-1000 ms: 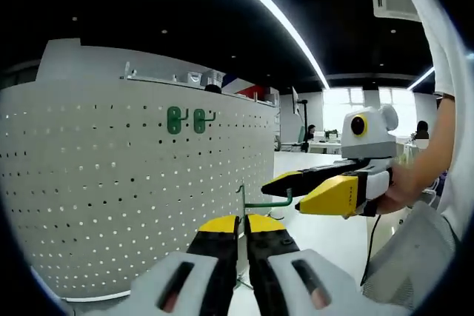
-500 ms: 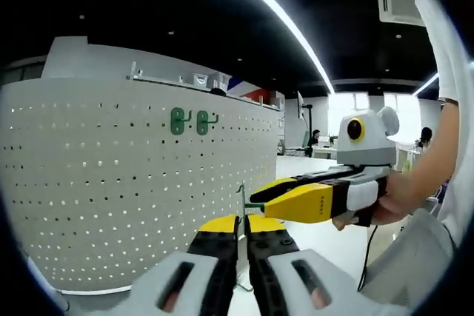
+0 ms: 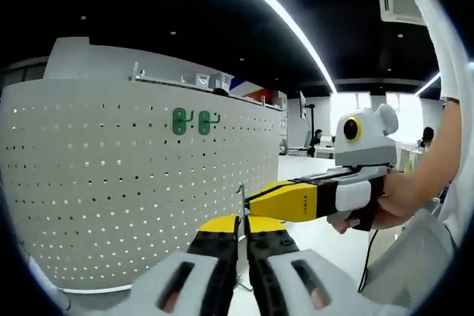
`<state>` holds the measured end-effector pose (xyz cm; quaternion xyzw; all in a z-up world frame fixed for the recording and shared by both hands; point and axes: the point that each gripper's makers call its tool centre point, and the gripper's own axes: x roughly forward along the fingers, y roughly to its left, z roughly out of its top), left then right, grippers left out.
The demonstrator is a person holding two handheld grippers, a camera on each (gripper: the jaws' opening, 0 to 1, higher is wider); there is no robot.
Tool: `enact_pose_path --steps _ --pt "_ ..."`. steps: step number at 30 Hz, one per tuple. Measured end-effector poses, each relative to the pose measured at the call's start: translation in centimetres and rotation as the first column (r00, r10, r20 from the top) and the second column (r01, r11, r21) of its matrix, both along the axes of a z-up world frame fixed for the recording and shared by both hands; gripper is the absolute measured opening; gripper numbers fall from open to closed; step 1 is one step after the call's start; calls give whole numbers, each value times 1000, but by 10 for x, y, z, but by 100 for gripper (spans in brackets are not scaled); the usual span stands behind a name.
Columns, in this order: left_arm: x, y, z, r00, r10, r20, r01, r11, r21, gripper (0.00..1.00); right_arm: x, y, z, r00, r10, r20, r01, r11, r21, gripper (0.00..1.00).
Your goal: Insert the hook assembly into the mounting plate slot until the hook locks in place.
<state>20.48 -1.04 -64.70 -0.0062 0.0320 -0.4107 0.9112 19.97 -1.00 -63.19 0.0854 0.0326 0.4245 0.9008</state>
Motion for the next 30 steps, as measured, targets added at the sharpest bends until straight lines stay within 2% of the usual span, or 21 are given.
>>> enact_pose_path --steps 2,4,12,24,28,30 --pt "0 0 0 1000 3 -4 -3 1000 -2 2 1 0 0 1000 -8 -16 9 1000 7 4" --pt "0 1 0 1000 6 -1 -6 1000 6 2 1 2 1 1000 -16 -1 16 1000 -22 3" --pt "1 3 2 1000 20 3 -20 1000 1 2 1 3 2 999 -43 -3 43 999 -20 1" --pt "0 2 4 1000 14 22 -14 1000 10 3 1 1 4 999 -31 -13 31 1000 0 0" --pt "0 1 3 1000 3 17 -3 1000 21 6 1 2 4 999 -24 -22 24 1000 2 0" --pt "-2 -1 2 1000 -10 7 10 1000 25 13 0 2 5 999 -23 -25 23 1000 8 0"
